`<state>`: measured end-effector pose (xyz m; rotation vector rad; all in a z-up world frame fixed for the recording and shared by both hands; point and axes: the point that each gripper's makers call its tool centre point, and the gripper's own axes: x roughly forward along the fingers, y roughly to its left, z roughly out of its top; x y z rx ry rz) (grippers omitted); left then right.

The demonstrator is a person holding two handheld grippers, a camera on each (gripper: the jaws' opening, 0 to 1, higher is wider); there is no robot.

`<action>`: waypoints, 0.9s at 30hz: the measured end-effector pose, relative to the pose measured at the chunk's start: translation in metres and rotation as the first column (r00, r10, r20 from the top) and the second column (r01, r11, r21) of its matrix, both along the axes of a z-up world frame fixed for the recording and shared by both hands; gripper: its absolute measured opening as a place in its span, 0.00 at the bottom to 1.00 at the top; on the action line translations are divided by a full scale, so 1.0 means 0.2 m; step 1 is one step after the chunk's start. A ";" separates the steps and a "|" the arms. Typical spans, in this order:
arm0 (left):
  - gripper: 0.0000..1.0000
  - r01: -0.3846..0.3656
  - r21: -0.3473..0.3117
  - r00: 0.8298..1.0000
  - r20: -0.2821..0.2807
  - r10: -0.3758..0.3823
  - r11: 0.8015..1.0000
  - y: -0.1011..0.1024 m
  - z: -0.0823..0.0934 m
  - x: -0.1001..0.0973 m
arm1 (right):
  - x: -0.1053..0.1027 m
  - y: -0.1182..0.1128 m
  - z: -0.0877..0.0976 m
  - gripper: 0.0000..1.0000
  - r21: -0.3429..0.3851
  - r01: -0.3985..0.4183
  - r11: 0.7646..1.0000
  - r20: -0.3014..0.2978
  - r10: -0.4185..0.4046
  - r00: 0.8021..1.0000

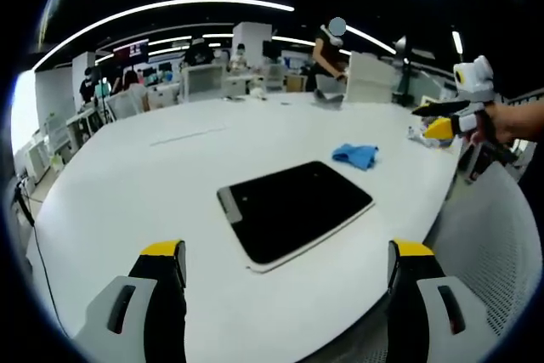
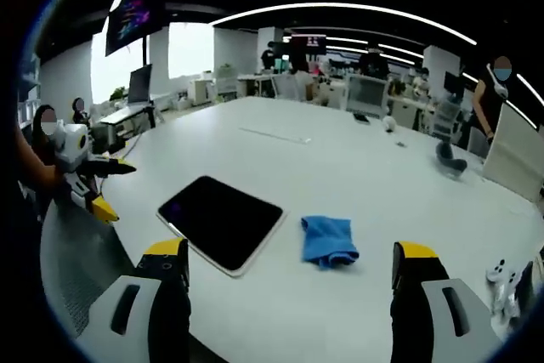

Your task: Wipe the mirror surface with the cleaning cloth until all visible marks leave the cleaned area.

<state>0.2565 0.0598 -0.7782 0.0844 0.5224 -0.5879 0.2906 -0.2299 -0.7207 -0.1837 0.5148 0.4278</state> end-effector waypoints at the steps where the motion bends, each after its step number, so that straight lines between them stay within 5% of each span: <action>1: 0.99 -0.002 -0.001 1.000 0.002 0.002 1.000 0.00 0.00 0.00 | 0.00 0.00 0.01 1.00 -0.004 -0.001 1.000 -0.001 0.001 1.000; 8: 0.99 0.002 -0.001 1.000 0.004 -0.002 1.000 0.00 0.00 0.00 | 0.04 -0.02 0.07 0.99 -0.023 -0.025 0.999 -0.046 0.023 0.999; 21: 0.99 0.009 -0.001 1.000 0.003 -0.009 1.000 -0.01 0.00 -0.01 | 0.19 -0.04 0.35 1.00 -0.033 -0.052 0.998 -0.085 0.049 0.995; 27: 0.99 0.009 0.000 1.000 0.002 -0.009 1.000 -0.01 0.00 0.00 | 0.25 -0.06 0.37 1.00 -0.071 -0.081 0.994 -0.094 0.075 0.993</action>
